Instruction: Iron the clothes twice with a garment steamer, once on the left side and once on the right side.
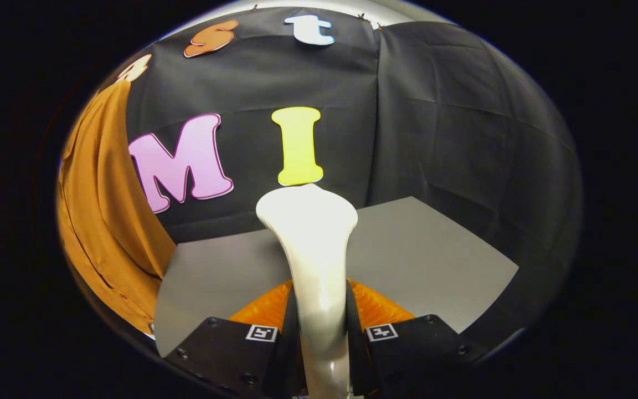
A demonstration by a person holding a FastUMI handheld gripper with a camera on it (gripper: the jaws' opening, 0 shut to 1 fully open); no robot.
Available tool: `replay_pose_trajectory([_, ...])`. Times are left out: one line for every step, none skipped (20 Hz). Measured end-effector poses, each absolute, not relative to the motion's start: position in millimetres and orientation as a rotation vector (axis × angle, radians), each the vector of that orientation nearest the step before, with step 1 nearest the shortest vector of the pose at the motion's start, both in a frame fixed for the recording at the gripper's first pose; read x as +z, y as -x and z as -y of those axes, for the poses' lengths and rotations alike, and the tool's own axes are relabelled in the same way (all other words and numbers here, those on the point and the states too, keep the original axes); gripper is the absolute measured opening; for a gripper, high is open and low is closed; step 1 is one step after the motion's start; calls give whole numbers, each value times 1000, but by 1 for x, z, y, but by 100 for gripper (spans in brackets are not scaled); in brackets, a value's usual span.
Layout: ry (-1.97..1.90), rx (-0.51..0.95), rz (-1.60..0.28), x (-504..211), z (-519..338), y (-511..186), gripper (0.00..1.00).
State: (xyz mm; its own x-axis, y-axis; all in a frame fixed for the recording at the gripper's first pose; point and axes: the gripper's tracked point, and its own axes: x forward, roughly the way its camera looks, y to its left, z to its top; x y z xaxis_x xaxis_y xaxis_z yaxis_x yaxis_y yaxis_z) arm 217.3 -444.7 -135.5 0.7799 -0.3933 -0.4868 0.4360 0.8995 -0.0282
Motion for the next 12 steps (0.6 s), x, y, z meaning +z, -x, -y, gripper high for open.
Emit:
replay_pose_trajectory([-83,-465,-497,-132,445,-212,43])
replay_pose_trajectory([-86,-474,-485,-127,442,-206,43])
replay_pose_trajectory([-92,-480,-478,-123,437,-200,43])
replay_pose_trajectory([-92,-490,-470,-119,433,-193,43])
replay_pose_trajectory([-90,-504,-462,-114,428,-187,43])
replay_pose_trajectory([-92,-515,-452,-109,422,-181,43])
replay_pose_trajectory([-98,-528,-437,-101,411,-174,43])
replay_pose_trajectory([-99,-537,-426,-96,404,-170,43])
replay_pose_trajectory([-98,-544,-409,-89,393,-168,43])
replay_pose_trajectory([-97,-543,-388,-81,379,-166,43])
replay_pose_trajectory([-93,-540,-366,-73,365,-167,43])
replay_pose_trajectory([-88,-538,-341,-65,349,-167,43])
